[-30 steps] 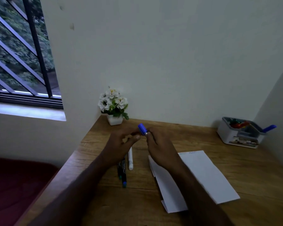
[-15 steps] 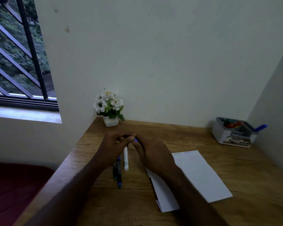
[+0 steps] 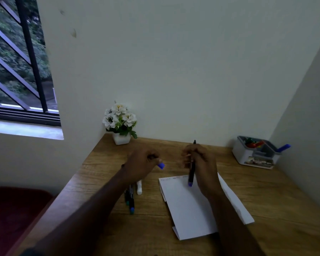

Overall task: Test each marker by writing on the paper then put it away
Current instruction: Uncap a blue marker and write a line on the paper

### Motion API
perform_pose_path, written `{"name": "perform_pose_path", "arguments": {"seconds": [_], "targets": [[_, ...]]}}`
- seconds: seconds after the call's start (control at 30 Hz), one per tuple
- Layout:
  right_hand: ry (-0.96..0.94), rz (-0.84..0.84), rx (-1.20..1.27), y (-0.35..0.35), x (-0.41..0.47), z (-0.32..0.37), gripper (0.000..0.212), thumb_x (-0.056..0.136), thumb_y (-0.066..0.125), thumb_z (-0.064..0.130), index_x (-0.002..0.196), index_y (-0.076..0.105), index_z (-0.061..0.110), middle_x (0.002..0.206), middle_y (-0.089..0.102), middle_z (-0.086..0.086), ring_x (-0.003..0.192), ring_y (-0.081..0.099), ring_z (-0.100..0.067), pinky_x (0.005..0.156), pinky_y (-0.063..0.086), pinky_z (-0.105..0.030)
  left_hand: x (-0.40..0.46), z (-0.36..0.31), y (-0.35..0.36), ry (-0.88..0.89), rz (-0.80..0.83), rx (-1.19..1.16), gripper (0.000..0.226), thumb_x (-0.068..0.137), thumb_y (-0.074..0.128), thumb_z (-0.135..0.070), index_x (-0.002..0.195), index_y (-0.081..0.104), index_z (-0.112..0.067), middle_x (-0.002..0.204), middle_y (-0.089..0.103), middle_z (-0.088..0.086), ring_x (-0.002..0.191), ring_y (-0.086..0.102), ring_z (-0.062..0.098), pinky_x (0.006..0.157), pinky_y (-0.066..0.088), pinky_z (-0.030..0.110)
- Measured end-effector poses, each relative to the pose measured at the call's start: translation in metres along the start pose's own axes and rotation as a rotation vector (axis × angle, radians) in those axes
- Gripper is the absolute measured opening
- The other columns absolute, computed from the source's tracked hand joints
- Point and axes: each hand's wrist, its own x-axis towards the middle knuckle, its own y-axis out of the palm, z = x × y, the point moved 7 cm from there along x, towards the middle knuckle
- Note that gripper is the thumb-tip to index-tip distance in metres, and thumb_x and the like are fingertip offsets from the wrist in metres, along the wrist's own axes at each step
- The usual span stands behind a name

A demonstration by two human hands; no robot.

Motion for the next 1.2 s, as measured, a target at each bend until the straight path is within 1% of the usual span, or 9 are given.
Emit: {"name": "perform_pose_path", "arguments": {"seconds": [0.1, 0.3, 0.37, 0.47, 0.63, 0.87, 0.93, 1.1, 1.2], "targets": [[0.202, 0.111, 0.446, 0.010, -0.001, -0.010, 0.040, 0.068, 0.039, 0.003, 0.102, 0.058, -0.006, 0.091, 0.064, -0.026, 0.082, 0.070, -0.041, 0.067, 0.059, -0.041, 0.000, 0.006, 0.021, -0.009, 0.101, 0.149, 0.005, 0.086, 0.065, -0.032, 0.084, 0.070, -0.029, 0.089, 0.066, -0.015, 0.088, 0.058, 0.002, 0.089, 0.047, 0.040], [0.166, 0.281, 0.584, 0.035, -0.004, -0.016, 0.055, 0.058, 0.076, 0.010, 0.105, 0.048, 0.010, 0.098, 0.068, -0.017, 0.081, 0.072, -0.030, 0.065, 0.058, -0.033, -0.002, 0.012, 0.022, 0.011, 0.176, 0.405, 0.011, 0.086, 0.063, -0.042, 0.089, 0.064, -0.032, 0.093, 0.061, -0.018, 0.099, 0.049, 0.004, 0.102, 0.025, 0.049], [0.190, 0.299, 0.632, 0.040, -0.004, -0.019, 0.057, 0.060, 0.088, 0.020, 0.102, 0.049, 0.013, 0.097, 0.064, -0.016, 0.076, 0.070, -0.028, 0.060, 0.054, -0.034, -0.003, 0.010, 0.022, 0.027, 0.173, 0.410, 0.013, 0.087, 0.062, -0.042, 0.092, 0.065, -0.031, 0.095, 0.063, -0.018, 0.099, 0.049, 0.004, 0.101, 0.022, 0.048], [0.329, 0.269, 0.682, 0.046, -0.011, -0.021, 0.038, 0.081, 0.075, 0.044, 0.087, 0.053, 0.014, 0.079, 0.060, -0.015, 0.053, 0.060, -0.021, 0.045, 0.044, -0.027, -0.004, 0.007, 0.023, 0.053, 0.153, 0.382, 0.021, 0.089, 0.056, -0.050, 0.099, 0.065, -0.033, 0.096, 0.063, -0.018, 0.101, 0.050, 0.002, 0.102, 0.021, 0.051], [0.464, 0.148, 0.263, 0.044, -0.016, -0.028, 0.080, 0.097, 0.023, 0.068, 0.058, 0.071, 0.017, 0.062, 0.050, -0.018, 0.035, 0.040, -0.016, 0.042, 0.023, -0.020, -0.008, 0.004, 0.025, 0.024, 0.295, 0.450, 0.042, 0.082, 0.060, -0.060, 0.118, 0.057, -0.038, 0.121, 0.058, -0.017, 0.123, 0.043, 0.007, 0.109, 0.011, 0.062], [0.107, 0.122, -0.423, 0.020, -0.025, -0.027, 0.013, 0.095, 0.062, 0.021, 0.083, 0.060, 0.017, 0.072, 0.062, 0.007, 0.065, 0.058, -0.007, 0.063, 0.046, -0.019, -0.010, 0.010, 0.027, 0.003, 0.333, 0.500, 0.057, 0.072, 0.063, -0.070, 0.120, 0.055, -0.041, 0.136, 0.049, -0.019, 0.134, 0.032, 0.010, 0.110, 0.001, 0.065], [-0.037, 0.235, -0.536, 0.020, -0.036, -0.027, 0.013, 0.093, 0.061, 0.024, 0.081, 0.061, 0.019, 0.077, 0.066, 0.010, 0.073, 0.063, -0.010, 0.068, 0.048, -0.017, -0.009, 0.015, 0.027, -0.014, 0.339, 0.489, 0.061, 0.070, 0.062, -0.073, 0.121, 0.054, -0.041, 0.136, 0.048, -0.019, 0.134, 0.033, 0.009, 0.110, -0.003, 0.064], [0.002, 0.233, -0.578, 0.014, -0.032, -0.033, 0.006, 0.085, 0.059, 0.015, 0.082, 0.060, 0.010, 0.083, 0.066, 0.009, 0.076, 0.064, -0.010, 0.066, 0.048, -0.017, -0.007, 0.023, 0.026, -0.054, 0.344, 0.464, 0.063, 0.069, 0.059, -0.076, 0.120, 0.055, -0.039, 0.133, 0.049, -0.020, 0.129, 0.040, 0.006, 0.110, 0.000, 0.064], [-0.011, 0.240, -0.644, 0.016, -0.026, -0.034, 0.020, 0.079, 0.067, 0.030, 0.075, 0.065, 0.011, 0.075, 0.067, 0.012, 0.071, 0.064, -0.005, 0.063, 0.047, -0.013, -0.006, 0.028, 0.026, -0.077, 0.353, 0.410, 0.070, 0.061, 0.056, -0.082, 0.117, 0.059, -0.039, 0.129, 0.052, -0.020, 0.125, 0.042, 0.006, 0.110, 0.013, 0.064]]}}
